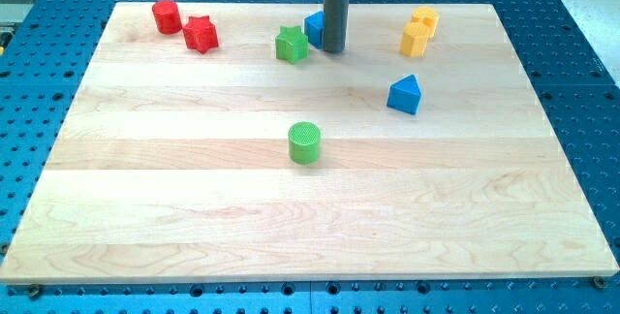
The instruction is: Place the green star vertical to the bottom of the red circle
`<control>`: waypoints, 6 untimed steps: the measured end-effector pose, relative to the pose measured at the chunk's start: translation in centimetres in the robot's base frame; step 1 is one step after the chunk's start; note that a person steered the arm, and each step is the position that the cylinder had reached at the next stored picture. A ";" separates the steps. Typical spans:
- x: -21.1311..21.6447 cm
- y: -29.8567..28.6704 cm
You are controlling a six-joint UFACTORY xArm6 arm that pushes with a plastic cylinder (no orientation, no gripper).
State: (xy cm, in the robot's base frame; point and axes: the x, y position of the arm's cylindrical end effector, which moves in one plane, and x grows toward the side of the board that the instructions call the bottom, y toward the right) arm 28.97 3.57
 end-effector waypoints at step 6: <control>10.0 -26.7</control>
